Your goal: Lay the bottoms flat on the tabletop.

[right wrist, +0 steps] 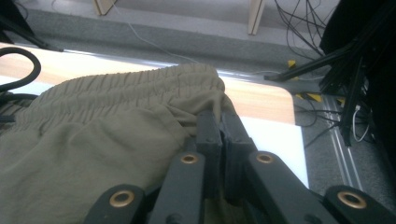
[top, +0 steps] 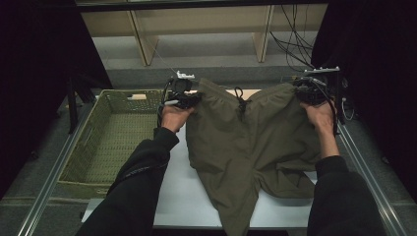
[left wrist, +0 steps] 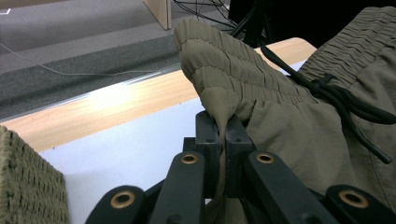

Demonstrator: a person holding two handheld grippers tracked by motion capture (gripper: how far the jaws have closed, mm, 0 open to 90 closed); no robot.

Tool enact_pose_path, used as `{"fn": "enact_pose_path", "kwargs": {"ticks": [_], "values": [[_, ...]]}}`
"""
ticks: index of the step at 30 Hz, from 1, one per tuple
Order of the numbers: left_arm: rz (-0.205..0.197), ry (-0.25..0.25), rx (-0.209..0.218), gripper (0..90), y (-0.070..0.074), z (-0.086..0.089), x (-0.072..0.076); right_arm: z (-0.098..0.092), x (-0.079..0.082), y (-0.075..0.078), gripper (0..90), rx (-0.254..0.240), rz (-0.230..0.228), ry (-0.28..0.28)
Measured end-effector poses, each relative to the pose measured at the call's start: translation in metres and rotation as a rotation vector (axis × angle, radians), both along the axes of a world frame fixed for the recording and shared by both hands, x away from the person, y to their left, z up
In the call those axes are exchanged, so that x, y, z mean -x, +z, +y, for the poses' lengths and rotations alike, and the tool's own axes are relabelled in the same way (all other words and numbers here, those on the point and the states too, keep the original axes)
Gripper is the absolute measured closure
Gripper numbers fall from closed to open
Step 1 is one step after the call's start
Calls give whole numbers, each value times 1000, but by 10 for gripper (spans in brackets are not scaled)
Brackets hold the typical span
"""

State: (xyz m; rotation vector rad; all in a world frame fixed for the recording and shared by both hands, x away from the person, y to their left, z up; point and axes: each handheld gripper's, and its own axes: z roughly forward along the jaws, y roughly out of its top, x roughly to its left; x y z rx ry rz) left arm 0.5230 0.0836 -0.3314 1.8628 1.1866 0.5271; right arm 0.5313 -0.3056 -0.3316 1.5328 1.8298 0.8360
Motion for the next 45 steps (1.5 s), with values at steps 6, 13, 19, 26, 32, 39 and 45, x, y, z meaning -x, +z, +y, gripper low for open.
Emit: {"fn": "enact_pose_path", "kwargs": {"ticks": [6,13,19,26,32,39,45], "values": [[-8,7,-3,869,2,-6,-6,-5,-5,11,883,4,-21,-30],[-10,11,-1,869,1,-9,-10,-3,-7,12,882,10,-20,-33],[-17,13,2,868,2,-10,-12,-3,-7,11,881,23,-23,-34],[-15,10,-1,864,1,-14,-14,-4,-9,9,874,22,-16,-45],[-17,11,-3,862,0,-15,-15,-5,-9,9,870,32,-16,-47],[-21,49,-42,594,-3,-21,-15,-10,-8,8,536,42,1,-73],[23,24,-94,405,-5,-30,-8,-16,5,8,488,30,0,-31]]}}
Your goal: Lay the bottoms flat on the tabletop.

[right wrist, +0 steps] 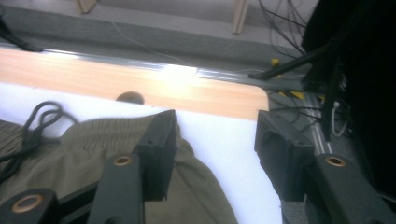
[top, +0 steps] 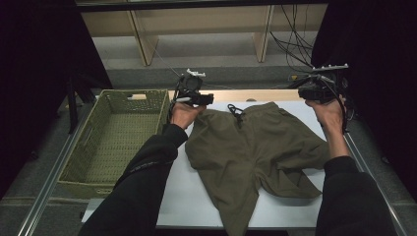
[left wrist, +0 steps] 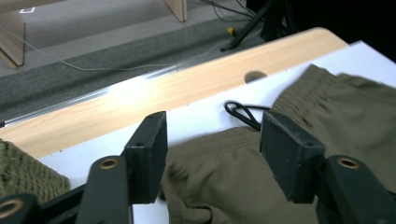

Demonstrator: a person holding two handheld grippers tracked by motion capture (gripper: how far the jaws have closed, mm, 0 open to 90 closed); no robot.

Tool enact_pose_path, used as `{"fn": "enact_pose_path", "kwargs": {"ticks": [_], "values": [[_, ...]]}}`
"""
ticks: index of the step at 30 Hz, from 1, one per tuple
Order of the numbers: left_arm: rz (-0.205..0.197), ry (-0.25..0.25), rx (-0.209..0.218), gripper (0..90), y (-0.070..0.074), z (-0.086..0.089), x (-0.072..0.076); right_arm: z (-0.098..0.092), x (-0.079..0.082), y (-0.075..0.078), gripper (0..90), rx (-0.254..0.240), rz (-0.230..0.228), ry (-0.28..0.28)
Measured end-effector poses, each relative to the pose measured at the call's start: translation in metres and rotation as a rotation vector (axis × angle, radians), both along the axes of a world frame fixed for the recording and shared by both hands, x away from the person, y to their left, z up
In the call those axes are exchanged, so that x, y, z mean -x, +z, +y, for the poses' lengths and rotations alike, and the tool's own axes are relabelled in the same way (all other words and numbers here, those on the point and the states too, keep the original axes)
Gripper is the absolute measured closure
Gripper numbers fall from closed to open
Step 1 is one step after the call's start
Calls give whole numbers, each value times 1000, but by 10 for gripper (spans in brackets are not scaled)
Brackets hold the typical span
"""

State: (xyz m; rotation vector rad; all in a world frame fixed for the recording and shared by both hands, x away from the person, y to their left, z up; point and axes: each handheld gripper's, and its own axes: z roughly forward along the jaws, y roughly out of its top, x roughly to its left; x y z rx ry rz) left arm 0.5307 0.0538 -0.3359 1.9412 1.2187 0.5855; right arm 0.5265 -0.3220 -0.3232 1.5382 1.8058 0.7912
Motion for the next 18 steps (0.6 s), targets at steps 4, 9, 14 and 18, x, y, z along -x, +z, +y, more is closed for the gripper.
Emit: {"fn": "enact_pose_path", "kwargs": {"ticks": [4,9,14,18], "values": [[31,-50,1,374,-5,-6,11,6,17,0,455,-25,-5,66],[50,-95,29,327,-15,-5,31,17,43,-6,412,-22,5,152],[52,-124,68,287,-24,5,57,25,71,-20,393,-30,22,215],[42,-141,83,273,-36,12,81,25,90,-39,395,-21,35,212]]}}
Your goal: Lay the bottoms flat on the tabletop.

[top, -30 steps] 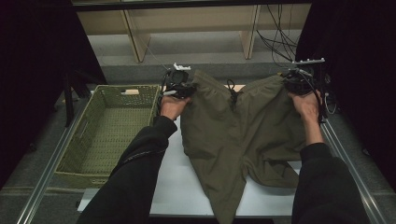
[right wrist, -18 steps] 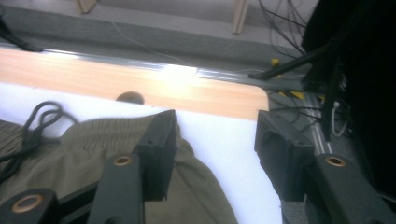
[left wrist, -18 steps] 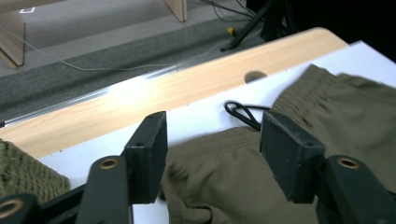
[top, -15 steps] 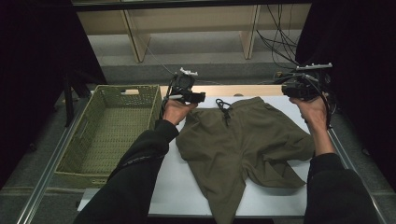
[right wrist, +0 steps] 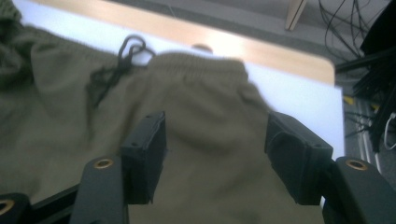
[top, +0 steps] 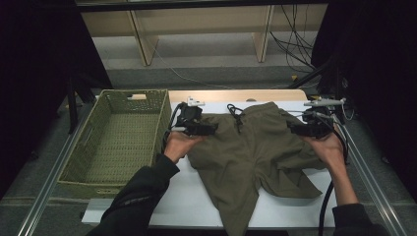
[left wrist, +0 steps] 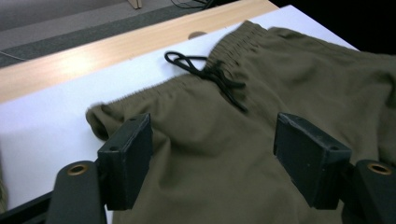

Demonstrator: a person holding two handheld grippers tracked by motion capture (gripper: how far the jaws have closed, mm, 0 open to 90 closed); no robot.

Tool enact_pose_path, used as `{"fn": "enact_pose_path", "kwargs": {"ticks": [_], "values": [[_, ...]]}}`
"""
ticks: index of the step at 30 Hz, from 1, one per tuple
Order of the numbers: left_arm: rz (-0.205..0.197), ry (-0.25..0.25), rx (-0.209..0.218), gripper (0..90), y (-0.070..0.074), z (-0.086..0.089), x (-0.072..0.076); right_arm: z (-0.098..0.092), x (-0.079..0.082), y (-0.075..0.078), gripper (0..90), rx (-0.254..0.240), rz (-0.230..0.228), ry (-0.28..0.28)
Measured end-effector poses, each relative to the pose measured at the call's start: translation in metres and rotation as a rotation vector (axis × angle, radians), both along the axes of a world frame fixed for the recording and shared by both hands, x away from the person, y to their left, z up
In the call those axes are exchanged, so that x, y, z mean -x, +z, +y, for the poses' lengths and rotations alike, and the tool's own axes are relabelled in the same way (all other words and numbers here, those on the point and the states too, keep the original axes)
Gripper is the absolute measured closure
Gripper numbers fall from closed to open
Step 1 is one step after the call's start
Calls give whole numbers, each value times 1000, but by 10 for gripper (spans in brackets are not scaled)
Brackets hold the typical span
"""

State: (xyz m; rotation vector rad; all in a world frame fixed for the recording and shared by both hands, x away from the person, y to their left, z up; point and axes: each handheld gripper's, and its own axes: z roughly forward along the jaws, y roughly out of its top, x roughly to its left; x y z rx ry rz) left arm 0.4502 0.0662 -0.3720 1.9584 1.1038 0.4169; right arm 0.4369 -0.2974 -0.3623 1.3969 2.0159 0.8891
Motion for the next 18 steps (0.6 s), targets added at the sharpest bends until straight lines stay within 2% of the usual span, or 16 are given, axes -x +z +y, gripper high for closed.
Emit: {"fn": "enact_pose_path", "kwargs": {"ticks": [4,5,8,9,11,13,18], "values": [[10,-17,-13,258,-18,5,17,-2,11,-21,398,-9,46,2],[16,-20,-11,252,-22,7,20,-2,12,-26,396,3,65,3],[17,-29,6,238,-34,12,27,-4,17,-36,398,-14,86,4],[13,-25,15,236,-38,13,29,-3,18,-38,399,-10,87,2],[16,-38,1,230,-45,14,32,-3,22,-45,399,0,97,4],[6,-39,8,224,-50,15,36,-4,26,-50,401,2,105,-6],[8,-60,1,195,-60,14,44,-7,41,-61,421,-10,122,-11]]}}
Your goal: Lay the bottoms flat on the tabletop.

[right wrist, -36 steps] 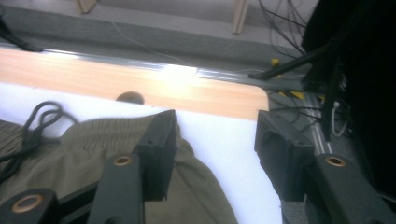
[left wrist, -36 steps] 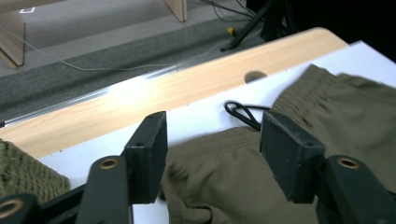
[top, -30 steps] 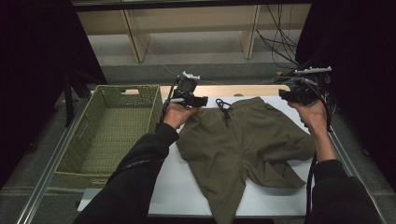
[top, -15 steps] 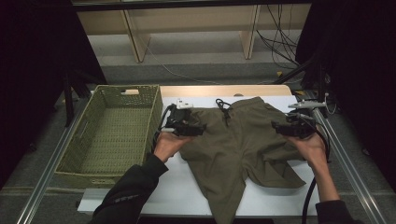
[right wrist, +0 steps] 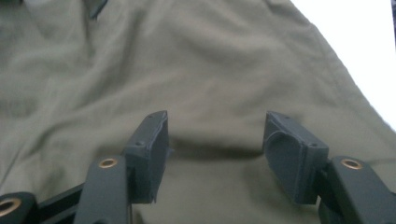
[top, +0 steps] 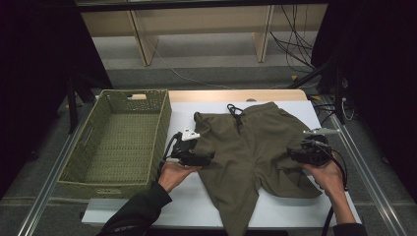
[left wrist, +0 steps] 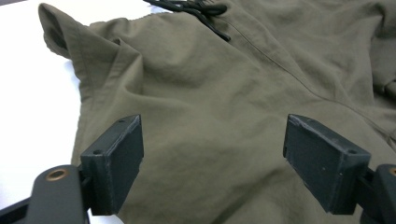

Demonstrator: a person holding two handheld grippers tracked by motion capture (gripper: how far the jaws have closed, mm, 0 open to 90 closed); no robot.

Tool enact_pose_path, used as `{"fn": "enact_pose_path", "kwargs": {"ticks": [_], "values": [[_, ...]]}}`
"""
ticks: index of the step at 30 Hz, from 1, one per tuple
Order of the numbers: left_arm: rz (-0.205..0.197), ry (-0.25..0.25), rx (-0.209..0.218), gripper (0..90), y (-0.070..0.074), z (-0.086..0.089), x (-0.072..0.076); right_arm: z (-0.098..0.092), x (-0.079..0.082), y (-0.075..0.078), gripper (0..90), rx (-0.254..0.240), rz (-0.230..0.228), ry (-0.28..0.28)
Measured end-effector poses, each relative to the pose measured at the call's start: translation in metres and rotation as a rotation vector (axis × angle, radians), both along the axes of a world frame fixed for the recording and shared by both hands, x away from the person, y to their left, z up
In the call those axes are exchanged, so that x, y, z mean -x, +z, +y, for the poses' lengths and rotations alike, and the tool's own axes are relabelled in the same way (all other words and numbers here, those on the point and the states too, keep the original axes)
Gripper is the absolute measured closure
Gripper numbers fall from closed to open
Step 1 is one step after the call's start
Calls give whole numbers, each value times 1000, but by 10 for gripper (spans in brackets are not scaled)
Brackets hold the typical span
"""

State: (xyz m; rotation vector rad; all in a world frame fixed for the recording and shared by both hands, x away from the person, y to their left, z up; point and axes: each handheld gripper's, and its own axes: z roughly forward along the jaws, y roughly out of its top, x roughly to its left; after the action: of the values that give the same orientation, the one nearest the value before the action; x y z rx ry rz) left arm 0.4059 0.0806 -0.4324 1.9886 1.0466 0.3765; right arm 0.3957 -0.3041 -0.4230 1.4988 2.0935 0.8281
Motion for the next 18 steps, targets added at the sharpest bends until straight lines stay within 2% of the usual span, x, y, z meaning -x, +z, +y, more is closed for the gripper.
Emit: {"fn": "enact_pose_path", "kwargs": {"ticks": [2,7,13,18], "values": [[3,-4,8,188,-2,0,3,0,4,-4,426,7,14,7],[13,-18,-7,183,-8,-1,10,11,10,-17,423,22,67,45],[39,-36,-26,182,-19,-3,19,28,8,-30,411,62,115,96],[63,-57,-42,184,-27,-3,27,31,7,-35,422,88,134,97]]}}
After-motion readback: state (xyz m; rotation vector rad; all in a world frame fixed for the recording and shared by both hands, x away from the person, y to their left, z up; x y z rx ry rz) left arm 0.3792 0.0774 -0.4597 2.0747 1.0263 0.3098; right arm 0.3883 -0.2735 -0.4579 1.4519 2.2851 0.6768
